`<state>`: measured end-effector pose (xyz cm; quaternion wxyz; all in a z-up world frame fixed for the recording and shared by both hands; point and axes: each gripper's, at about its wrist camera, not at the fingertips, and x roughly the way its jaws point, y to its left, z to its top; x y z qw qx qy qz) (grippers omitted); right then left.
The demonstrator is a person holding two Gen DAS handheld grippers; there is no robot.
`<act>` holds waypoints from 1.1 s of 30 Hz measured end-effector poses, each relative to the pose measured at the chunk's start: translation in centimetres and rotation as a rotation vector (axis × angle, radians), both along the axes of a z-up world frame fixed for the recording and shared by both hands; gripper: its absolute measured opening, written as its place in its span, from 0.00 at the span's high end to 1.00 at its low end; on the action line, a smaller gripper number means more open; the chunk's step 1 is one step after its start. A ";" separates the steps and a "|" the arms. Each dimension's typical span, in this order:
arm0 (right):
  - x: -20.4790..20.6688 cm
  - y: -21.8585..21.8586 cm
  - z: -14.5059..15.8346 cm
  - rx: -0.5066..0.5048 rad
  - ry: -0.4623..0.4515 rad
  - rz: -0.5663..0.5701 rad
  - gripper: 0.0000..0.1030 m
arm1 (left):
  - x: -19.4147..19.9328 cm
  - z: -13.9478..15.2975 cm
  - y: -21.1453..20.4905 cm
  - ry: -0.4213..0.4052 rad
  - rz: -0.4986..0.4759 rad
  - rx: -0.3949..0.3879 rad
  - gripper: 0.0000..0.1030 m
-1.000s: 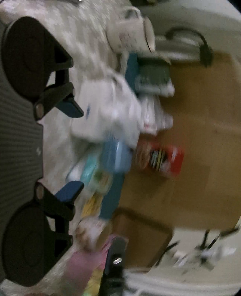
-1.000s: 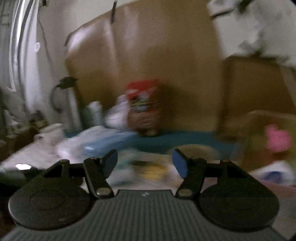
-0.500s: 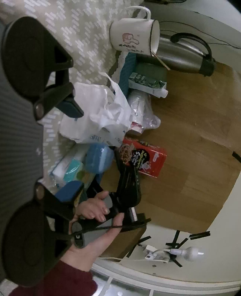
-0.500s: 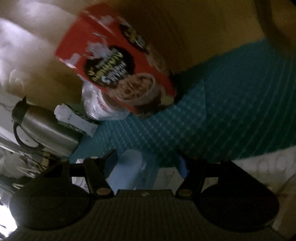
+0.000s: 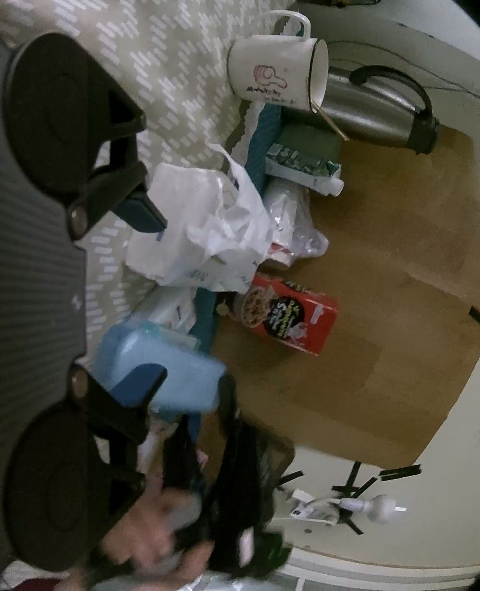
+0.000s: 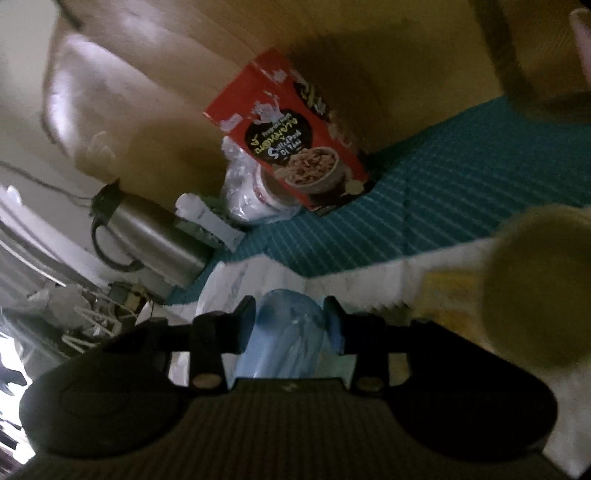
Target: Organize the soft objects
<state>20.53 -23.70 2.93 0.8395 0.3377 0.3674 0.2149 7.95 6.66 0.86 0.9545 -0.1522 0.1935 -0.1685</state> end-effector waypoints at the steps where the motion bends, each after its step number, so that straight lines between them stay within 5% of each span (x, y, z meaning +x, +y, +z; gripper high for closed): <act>1: -1.6 -0.6 -0.1 -0.004 -0.020 -0.002 0.58 | 0.0 0.0 -0.1 0.004 -0.006 0.006 0.22; 8: -10.7 -3.8 -3.6 -0.151 -0.086 -0.044 0.58 | -0.5 0.0 -0.7 0.021 -0.018 0.049 0.22; 11: -14.1 -5.4 -5.0 -0.191 -0.107 -0.075 0.45 | -0.4 0.0 -1.3 0.038 -0.037 0.080 0.22; 14: -16.3 -6.0 -5.1 -0.286 -0.161 -0.111 0.45 | -0.5 0.0 -1.8 0.062 -0.067 0.104 0.22; 19: -17.6 -5.6 -4.2 -0.367 -0.298 -0.030 0.45 | -2.4 -0.3 -2.3 0.120 -0.094 0.091 0.22; 24: -16.5 -2.6 -4.3 -0.531 -0.416 0.123 0.34 | -4.3 0.6 -3.1 0.183 -0.125 0.071 0.22; 27: -14.3 -2.5 -4.0 -0.460 -0.396 0.147 0.34 | -4.5 0.6 -3.3 0.250 -0.128 0.045 0.25; 31: -11.1 -3.2 -3.9 -0.286 -0.312 0.156 0.35 | -4.5 -0.2 -3.2 0.328 -0.135 -0.029 0.44; 33: -9.8 -3.3 -4.6 -0.255 -0.239 0.158 0.43 | -4.2 -0.5 -3.5 0.353 -0.150 -0.037 0.47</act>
